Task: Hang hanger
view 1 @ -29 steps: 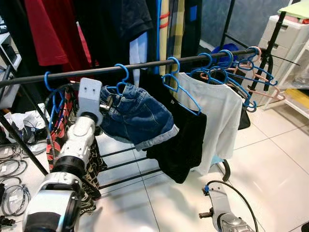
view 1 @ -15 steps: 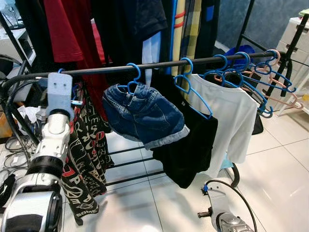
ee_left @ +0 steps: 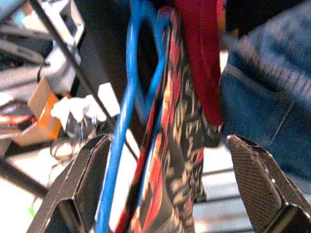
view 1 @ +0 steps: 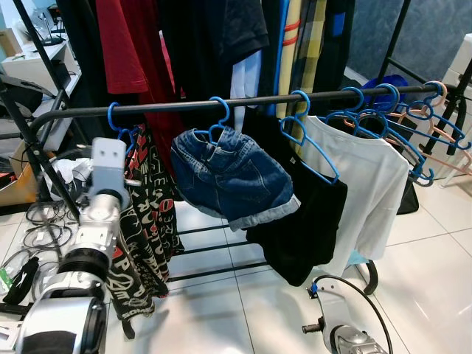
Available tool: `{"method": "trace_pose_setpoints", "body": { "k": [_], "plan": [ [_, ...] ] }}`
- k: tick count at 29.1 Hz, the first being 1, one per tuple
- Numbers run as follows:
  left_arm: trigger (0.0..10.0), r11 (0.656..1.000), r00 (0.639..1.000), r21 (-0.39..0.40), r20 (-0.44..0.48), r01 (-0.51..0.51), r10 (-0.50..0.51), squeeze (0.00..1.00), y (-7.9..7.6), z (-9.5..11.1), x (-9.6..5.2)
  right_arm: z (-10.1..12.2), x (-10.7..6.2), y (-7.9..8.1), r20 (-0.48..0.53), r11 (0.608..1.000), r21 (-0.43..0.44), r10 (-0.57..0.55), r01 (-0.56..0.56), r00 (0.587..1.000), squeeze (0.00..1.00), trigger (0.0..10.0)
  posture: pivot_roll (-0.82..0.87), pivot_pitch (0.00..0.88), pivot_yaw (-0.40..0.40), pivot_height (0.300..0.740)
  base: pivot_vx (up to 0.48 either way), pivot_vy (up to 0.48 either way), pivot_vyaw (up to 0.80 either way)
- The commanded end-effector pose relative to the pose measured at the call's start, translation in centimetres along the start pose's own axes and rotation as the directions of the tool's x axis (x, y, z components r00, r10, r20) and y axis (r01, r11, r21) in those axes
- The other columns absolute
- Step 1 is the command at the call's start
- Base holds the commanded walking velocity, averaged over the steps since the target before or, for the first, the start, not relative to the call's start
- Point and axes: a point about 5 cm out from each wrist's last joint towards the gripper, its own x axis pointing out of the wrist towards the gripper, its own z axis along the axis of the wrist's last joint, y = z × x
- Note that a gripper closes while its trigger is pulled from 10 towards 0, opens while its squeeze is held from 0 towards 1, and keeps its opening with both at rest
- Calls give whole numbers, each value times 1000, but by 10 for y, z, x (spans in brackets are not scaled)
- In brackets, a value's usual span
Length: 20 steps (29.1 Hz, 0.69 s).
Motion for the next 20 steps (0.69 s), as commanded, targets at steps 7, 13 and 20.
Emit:
{"method": "trace_pose_setpoints", "body": {
  "k": [7, 13, 20],
  "plan": [
    [10000, 999, 997, 35, 71, 33, -36, 0, -3, 34, 12, -7, -1, 4, -6, 1000, -12, 8, -8, 1000, 0, 10000, -58, 118, 73, 740, 0, 0, 0],
    [10000, 995, 999, 92, 36, 27, -31, 0, -1, 38, 16, -12, -1, 7, -3, 1000, -1, 11, -11, 1000, 0, 10000, -62, 153, 88, 740, 0, 0, 0],
    [10000, 995, 995, -1, -2, -97, 97, 0, 21, 40, 19, -18, -2, 11, 1, 1000, 15, 18, -18, 1000, 0, 10000, -62, 183, 101, 740, 0, 0, 0]
  ]
}}
